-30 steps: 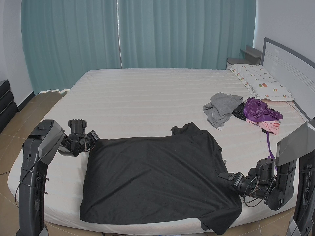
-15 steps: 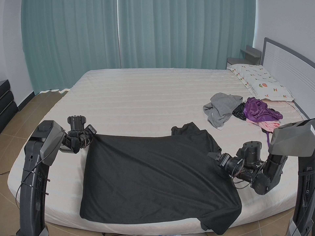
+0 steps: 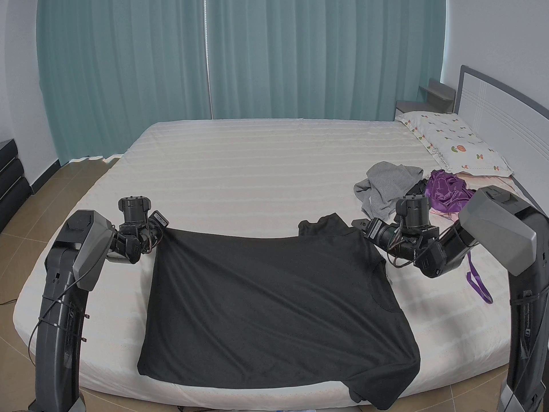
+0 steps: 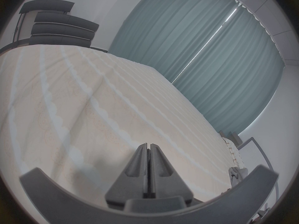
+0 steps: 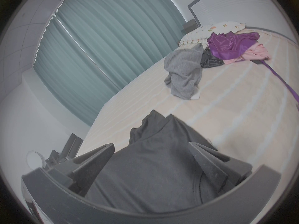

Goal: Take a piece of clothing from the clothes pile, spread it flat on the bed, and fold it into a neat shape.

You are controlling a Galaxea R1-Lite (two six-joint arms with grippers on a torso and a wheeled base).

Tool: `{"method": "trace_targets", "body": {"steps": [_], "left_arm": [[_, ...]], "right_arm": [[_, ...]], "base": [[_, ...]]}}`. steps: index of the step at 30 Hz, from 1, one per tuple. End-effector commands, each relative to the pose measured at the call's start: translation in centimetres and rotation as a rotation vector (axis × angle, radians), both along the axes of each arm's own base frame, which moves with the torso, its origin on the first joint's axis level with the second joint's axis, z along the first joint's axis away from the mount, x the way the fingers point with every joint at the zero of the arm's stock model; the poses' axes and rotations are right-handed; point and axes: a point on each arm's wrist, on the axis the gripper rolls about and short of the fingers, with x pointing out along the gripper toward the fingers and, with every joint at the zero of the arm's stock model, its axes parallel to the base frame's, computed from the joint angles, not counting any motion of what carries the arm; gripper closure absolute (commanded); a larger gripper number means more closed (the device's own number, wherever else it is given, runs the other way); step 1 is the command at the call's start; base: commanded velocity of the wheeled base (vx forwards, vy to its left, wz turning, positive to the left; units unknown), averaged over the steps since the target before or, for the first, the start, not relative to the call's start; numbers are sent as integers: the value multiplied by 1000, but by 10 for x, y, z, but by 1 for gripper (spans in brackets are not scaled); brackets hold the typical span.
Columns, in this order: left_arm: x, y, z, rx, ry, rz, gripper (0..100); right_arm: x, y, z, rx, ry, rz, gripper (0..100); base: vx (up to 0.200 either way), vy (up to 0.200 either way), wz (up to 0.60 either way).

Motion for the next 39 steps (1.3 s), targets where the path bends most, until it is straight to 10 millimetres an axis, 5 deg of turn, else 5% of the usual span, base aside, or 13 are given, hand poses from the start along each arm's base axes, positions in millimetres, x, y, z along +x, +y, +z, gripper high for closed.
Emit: {"method": "trace_targets", "body": {"steps": [1,9,21,22,39], "left_arm": [[3,2,10,20,-20,5,100],[2,7,22,33,-12,27,100],[-1,4,10,40,28,35,100],[-1,3,10,39,28,34,100],[2,5,20,50,3,55,100]], "right_arm": [[41,-4,-44,-92,50,-29,0],[66,-2,-70,-104,60,-37,0],[96,1,-95,-114,8,-101,0],[96,2,-94,-115,15,-100,100],[106,-1,-57,-37,-68,-191,100]], "base": [[0,0,0],[0,0,0],[0,0,0],[0,0,0],[0,0,0]]}}
